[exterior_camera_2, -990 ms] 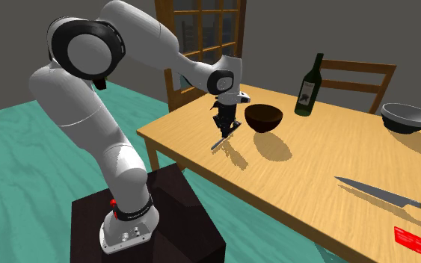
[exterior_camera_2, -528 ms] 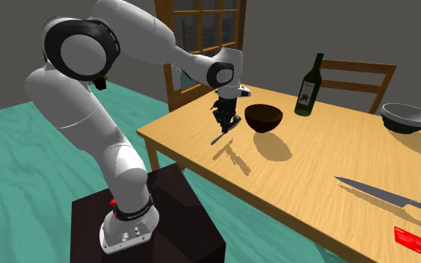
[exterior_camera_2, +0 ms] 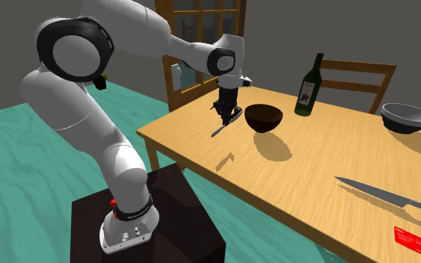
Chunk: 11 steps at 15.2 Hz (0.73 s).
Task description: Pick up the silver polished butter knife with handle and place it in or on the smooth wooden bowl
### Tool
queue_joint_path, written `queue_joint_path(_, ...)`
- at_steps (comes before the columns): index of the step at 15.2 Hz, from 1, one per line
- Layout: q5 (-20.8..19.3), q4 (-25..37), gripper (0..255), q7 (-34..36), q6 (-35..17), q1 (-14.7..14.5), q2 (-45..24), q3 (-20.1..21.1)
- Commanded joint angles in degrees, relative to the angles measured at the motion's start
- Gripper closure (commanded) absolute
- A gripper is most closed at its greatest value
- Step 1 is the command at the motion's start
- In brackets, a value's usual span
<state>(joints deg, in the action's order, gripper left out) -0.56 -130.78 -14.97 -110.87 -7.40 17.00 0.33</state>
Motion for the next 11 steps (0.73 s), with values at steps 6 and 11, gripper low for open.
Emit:
queue_joint_path(6,0.04,4.43,255,-0.02,5.57,-0.02,1.12,0.02)
queue_joint_path(11,0.05,7.97,255,-0.06,9.44,-0.02,1.46,0.02)
